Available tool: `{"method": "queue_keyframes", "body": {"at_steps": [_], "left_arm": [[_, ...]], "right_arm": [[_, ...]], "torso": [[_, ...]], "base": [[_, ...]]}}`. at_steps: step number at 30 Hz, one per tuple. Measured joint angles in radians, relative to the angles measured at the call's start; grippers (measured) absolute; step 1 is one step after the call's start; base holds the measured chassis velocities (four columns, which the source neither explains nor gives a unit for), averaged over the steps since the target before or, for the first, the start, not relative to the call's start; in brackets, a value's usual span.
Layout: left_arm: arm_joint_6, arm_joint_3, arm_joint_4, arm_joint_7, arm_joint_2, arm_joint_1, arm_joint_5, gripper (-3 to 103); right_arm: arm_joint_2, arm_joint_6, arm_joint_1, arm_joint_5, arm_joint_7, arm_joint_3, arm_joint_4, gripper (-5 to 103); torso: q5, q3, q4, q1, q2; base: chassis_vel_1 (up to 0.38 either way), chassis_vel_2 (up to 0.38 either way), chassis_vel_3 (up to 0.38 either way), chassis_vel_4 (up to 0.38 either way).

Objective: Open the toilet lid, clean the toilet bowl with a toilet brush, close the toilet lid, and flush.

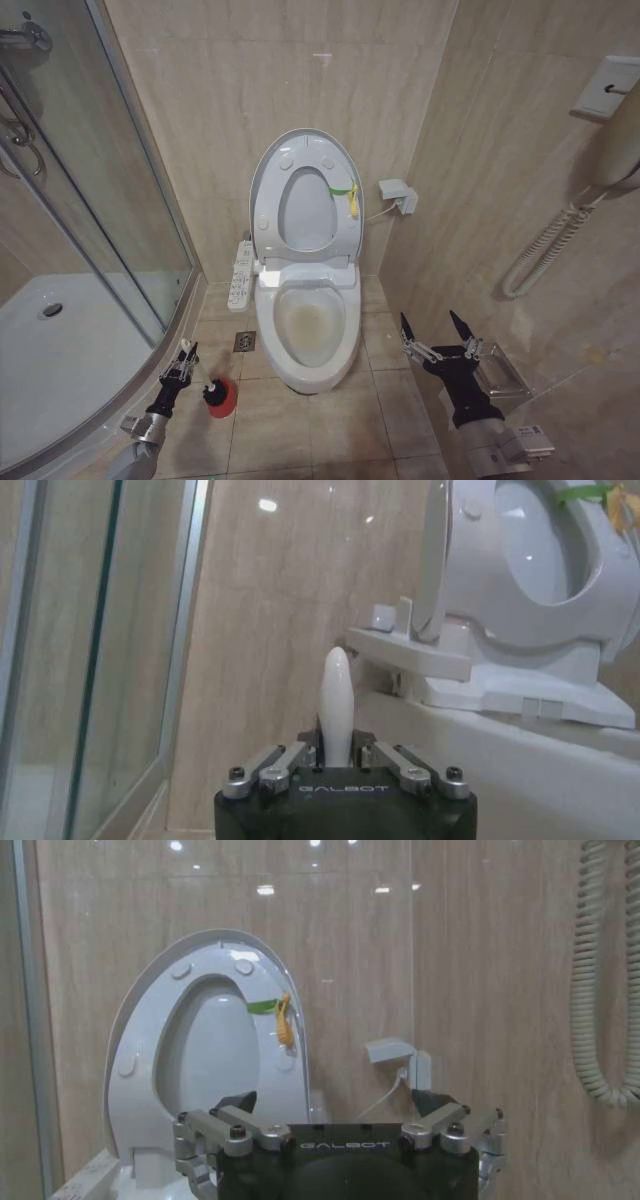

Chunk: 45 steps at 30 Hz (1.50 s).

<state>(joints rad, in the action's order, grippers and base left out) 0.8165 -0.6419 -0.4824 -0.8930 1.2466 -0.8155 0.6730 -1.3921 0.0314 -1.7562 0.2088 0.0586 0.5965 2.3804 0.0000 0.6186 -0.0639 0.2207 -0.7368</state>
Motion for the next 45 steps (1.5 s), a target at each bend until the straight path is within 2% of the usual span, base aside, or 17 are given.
{"method": "queue_keyframes", "body": {"at_steps": [9,11,17,24,29,33,36,45], "left_arm": [[0.002,-0.007,0.007,0.003,-0.011,-0.009,-0.057,20],[0.000,-0.005,-0.003,0.003,-0.011,-0.019,-0.071,20],[0.000,0.009,-0.030,0.005,-0.010,-0.024,-0.083,20],[0.000,0.021,0.003,0.017,-0.006,-0.029,-0.101,20],[0.000,0.019,0.036,0.030,0.000,-0.042,-0.172,20],[0.003,0.023,0.032,0.041,0.000,-0.057,-0.207,20],[0.005,0.023,0.017,0.060,0.000,-0.077,-0.267,20],[0.005,0.016,-0.072,0.098,0.013,-0.146,-0.303,20]], "right_arm": [[0.000,0.000,0.000,0.000,0.000,0.000,0.000,100],[0.000,0.000,0.000,0.000,0.000,0.000,0.000,100],[0.000,0.000,0.000,0.000,0.000,0.000,0.000,100],[0.000,0.000,0.000,0.000,0.000,0.000,0.000,100],[0.000,0.000,0.000,0.000,0.000,0.000,0.000,100],[0.000,0.000,0.000,0.000,0.000,0.000,0.000,100],[0.000,0.000,0.000,0.000,0.000,0.000,0.000,100],[0.000,0.000,0.000,0.000,0.000,0.000,0.000,100]], "torso": [[0.0003,0.000,0.0002,0.000,0.000],[-0.0008,0.000,0.0007,0.000,0.000],[-0.0002,0.000,-0.0002,0.000,0.000],[0.0000,0.000,0.0002,0.000,0.000],[0.0000,0.000,0.0001,0.000,0.000],[0.0005,0.000,-0.0001,0.000,0.000],[0.0009,0.000,0.0000,0.000,0.000],[0.0003,0.000,0.0002,0.000,0.000]], "base": [[0.000,0.000,0.000,0.000],[0.000,0.000,0.000,0.000],[0.000,0.000,0.000,0.000],[0.000,0.000,0.000,0.000],[0.000,0.000,0.000,0.000],[0.000,0.000,0.000,0.000],[0.000,0.000,0.000,0.000],[0.000,0.000,0.000,0.000]]}}
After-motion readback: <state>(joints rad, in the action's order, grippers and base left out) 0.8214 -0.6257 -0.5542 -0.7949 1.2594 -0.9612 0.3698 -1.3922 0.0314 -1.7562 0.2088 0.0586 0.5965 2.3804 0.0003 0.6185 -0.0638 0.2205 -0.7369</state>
